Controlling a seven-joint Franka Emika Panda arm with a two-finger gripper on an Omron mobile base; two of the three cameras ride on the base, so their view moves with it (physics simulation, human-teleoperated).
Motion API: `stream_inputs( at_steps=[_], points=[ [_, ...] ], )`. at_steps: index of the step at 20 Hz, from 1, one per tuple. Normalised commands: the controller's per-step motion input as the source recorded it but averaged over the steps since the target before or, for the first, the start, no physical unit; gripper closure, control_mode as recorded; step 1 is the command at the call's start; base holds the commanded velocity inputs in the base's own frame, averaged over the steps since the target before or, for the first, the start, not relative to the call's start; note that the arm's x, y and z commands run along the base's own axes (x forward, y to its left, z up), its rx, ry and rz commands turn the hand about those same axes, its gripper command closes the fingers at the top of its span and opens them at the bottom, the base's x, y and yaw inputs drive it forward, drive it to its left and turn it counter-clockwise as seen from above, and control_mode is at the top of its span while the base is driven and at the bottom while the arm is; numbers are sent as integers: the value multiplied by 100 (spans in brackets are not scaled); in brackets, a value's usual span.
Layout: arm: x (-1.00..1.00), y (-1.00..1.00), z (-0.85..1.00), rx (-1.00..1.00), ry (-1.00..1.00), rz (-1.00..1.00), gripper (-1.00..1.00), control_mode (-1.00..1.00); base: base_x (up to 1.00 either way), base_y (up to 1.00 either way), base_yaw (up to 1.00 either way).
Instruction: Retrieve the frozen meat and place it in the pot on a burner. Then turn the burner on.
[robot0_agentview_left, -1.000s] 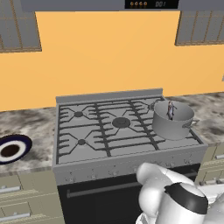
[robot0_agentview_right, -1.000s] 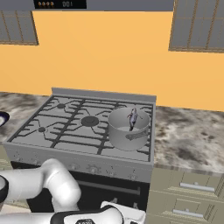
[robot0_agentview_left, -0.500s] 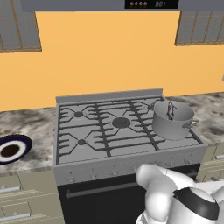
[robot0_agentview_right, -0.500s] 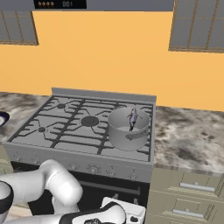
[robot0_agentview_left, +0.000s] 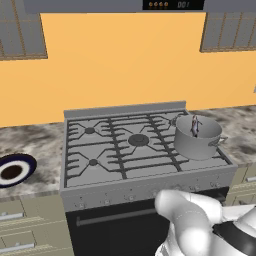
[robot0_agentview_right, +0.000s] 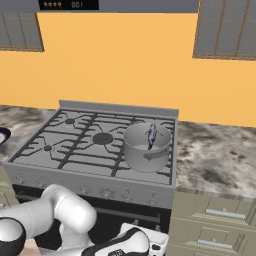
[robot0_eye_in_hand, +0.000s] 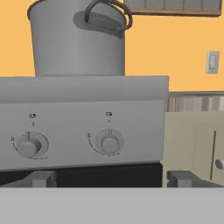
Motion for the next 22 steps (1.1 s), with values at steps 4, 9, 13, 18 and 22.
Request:
stream_inputs(
  at_steps=[4,9,13,18,22],
  points=[
    [24,-1,-13,0,0,0,-100,-100,0,0,0],
    [24,0,-4,0,0,0,-100,-100,0,0,0],
    [18,0,0,0,0,0,-100,-100,0,0,0],
    [17,0,0,0,0,0,-100,-100,0,0,0],
    [21,0,0,0,0,0,-100,-100,0,0,0]
  ],
)
